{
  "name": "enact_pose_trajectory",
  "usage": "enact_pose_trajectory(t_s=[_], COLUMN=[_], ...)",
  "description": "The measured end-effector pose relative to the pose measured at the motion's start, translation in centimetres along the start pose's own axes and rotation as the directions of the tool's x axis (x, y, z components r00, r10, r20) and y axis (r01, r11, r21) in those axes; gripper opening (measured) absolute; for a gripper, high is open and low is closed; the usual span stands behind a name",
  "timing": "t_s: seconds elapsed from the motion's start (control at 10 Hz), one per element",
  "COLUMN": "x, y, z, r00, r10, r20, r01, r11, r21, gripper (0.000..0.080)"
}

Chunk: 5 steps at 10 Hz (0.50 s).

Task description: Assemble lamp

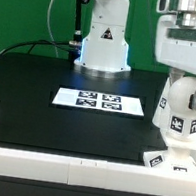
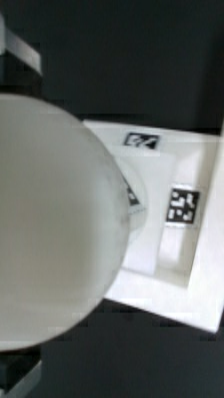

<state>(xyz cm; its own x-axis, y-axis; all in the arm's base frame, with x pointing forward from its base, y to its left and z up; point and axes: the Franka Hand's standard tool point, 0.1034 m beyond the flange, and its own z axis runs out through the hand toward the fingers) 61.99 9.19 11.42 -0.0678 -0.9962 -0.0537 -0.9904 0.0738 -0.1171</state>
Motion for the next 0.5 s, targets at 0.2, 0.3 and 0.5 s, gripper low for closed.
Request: enact_pose_trajectory(t_s=[0.2,0.3,0.5], x=[-0.51,-0.72,-0.99], y=[-0.44,-0.87,-0.71], z=[-0.11,-0.28,-0.19], r00=[0.932,0.871,0.840], r10=[0.356,0.479,0.525], r20=[0.071,0.108,0.138], r01=[-0.358,-0.484,-0.532], r11=[0.934,0.875,0.846], r21=[0.008,0.015,0.016], gripper=[0.0576,0.0576,0.0576])
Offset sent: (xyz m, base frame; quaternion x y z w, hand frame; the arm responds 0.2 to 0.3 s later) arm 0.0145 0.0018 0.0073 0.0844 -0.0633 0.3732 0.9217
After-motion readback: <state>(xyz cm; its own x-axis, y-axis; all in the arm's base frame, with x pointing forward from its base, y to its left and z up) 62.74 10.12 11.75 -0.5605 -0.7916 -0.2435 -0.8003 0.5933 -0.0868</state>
